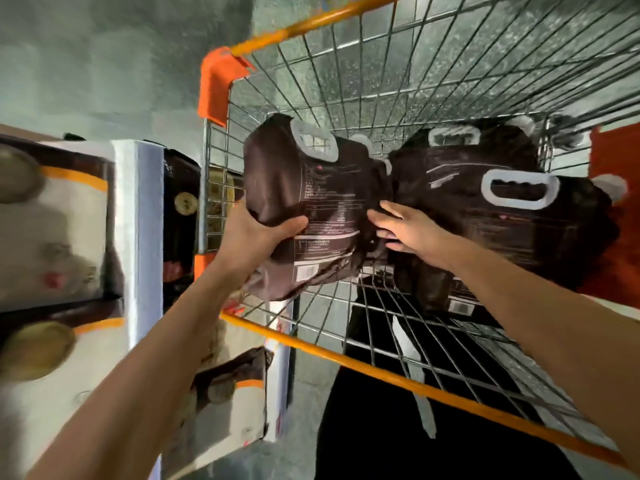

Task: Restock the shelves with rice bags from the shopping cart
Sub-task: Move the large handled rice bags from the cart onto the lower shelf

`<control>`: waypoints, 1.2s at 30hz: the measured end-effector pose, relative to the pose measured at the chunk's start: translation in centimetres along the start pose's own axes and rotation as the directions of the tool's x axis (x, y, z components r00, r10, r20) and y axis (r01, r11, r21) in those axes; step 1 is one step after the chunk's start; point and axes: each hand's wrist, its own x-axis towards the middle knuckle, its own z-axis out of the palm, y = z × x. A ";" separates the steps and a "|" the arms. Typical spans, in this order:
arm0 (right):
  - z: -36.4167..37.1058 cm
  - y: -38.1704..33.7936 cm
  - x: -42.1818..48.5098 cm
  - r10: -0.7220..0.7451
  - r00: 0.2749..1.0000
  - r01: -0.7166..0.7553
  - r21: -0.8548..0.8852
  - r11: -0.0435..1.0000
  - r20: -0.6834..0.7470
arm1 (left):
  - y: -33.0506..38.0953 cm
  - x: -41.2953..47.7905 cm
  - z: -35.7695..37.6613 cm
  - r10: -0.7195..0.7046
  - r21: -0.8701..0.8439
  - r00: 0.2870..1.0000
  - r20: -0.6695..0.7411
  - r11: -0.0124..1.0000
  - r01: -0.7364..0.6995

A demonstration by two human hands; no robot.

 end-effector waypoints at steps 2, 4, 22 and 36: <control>0.6 0.4 0.1 0.016 0.999 -0.014 -0.046 0.999 0.044 | 0.1 0.5 0.2 -0.012 0.146 0.999 0.032 0.989 0.007; 0.7 0.6 -0.1 0.014 0.998 -0.012 -0.030 0.999 0.064 | -0.2 0.8 0.9 -0.017 0.265 0.997 0.073 0.964 -0.003; 0.1 5.3 -7.1 -0.005 0.998 -0.002 0.110 0.994 0.064 | -1.7 0.7 6.0 -0.119 -0.069 0.854 0.506 0.982 0.178; 8.0 3.3 -4.8 -0.135 0.704 0.211 0.025 0.977 -0.697 | -3.7 5.3 6.4 -0.408 0.152 0.736 0.540 0.907 0.392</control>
